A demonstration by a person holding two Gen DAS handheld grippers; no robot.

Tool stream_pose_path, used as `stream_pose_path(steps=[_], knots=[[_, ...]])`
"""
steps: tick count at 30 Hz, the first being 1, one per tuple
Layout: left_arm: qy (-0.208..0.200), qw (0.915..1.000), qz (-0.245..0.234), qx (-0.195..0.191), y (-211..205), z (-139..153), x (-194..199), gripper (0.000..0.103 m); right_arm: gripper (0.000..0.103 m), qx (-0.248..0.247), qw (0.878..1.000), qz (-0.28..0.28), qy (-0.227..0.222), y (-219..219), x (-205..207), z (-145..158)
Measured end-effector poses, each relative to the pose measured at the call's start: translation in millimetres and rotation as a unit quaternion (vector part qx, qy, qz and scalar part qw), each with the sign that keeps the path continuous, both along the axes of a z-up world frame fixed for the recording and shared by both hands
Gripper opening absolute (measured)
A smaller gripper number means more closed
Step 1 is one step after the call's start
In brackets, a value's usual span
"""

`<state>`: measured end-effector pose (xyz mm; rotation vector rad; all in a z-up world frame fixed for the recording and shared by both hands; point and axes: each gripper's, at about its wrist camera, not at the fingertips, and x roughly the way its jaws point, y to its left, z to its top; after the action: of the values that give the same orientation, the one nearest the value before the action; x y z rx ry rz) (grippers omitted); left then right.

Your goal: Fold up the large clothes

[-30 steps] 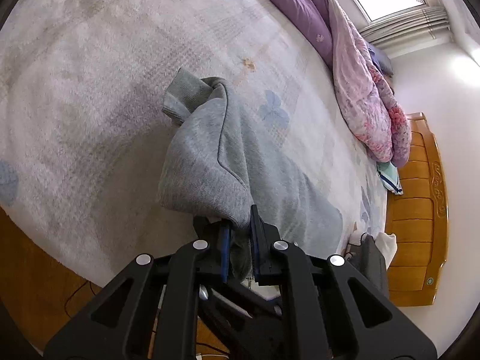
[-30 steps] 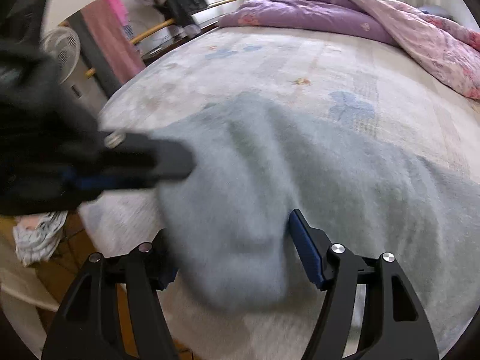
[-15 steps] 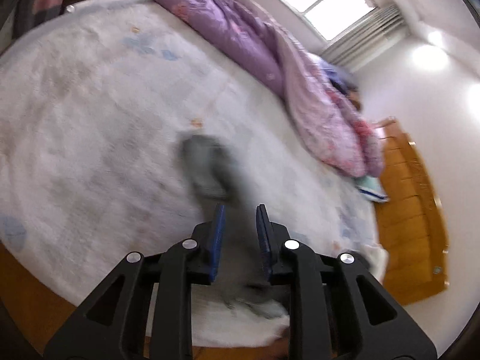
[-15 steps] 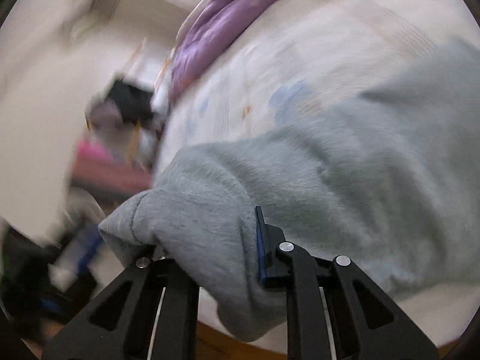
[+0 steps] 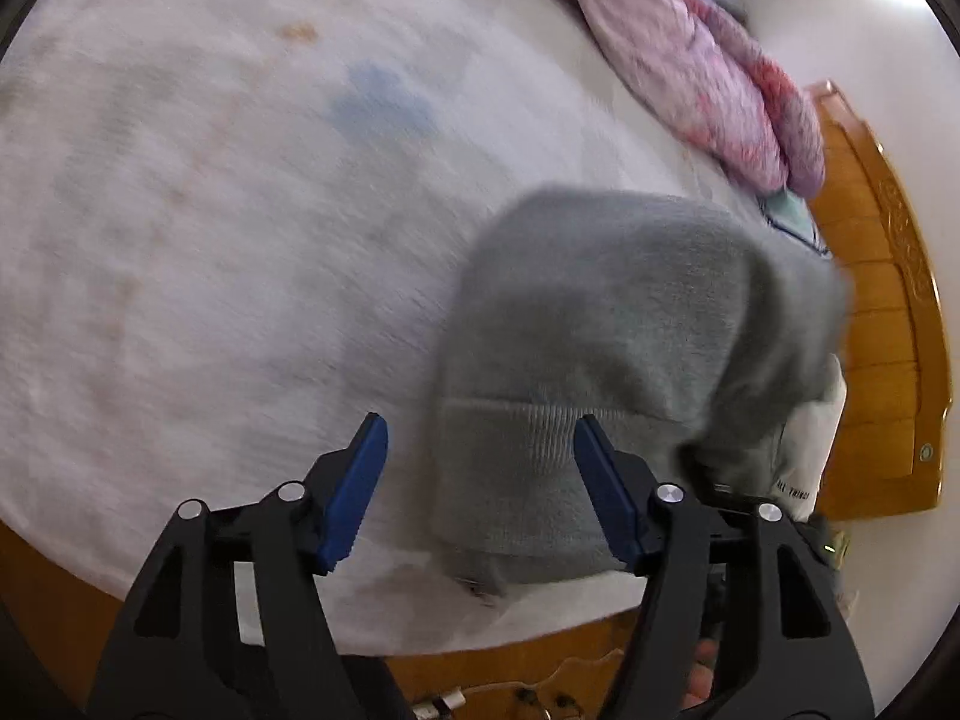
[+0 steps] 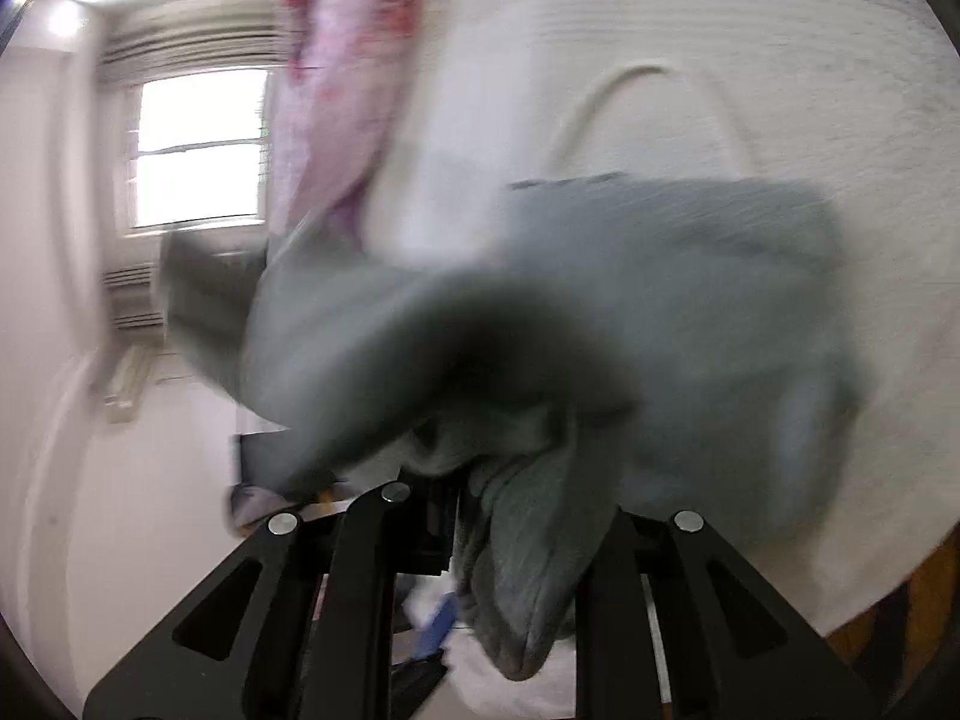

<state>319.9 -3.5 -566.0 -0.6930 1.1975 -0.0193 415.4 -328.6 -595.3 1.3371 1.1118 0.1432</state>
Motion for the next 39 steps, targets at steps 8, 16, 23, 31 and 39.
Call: stream_pose_path(steps=[8, 16, 23, 31, 39], knots=[[0.030, 0.9952, -0.067, 0.065, -49, -26, 25, 0.076, 0.027, -0.025, 0.998, 0.021, 0.060, -35, -7, 2], [0.035, 0.9983, -0.045, -0.010, -33, -25, 20, 0.077, 0.024, -0.163, 0.976, 0.141, -0.042, -51, 4, 85], [0.033, 0.9985, -0.037, -0.023, -37, -32, 1, 0.084, 0.005, -0.235, 0.939, 0.245, -0.056, -3, 68, 34], [0.049, 0.9971, -0.033, -0.047, -61, -60, 7, 0.089, 0.000, -0.236, 0.938, 0.254, -0.009, -14, 68, -5], [0.089, 0.9938, -0.028, -0.060, -75, -83, 19, 0.059, 0.000, -0.206, 0.949, 0.240, -0.006, -17, 77, -5]])
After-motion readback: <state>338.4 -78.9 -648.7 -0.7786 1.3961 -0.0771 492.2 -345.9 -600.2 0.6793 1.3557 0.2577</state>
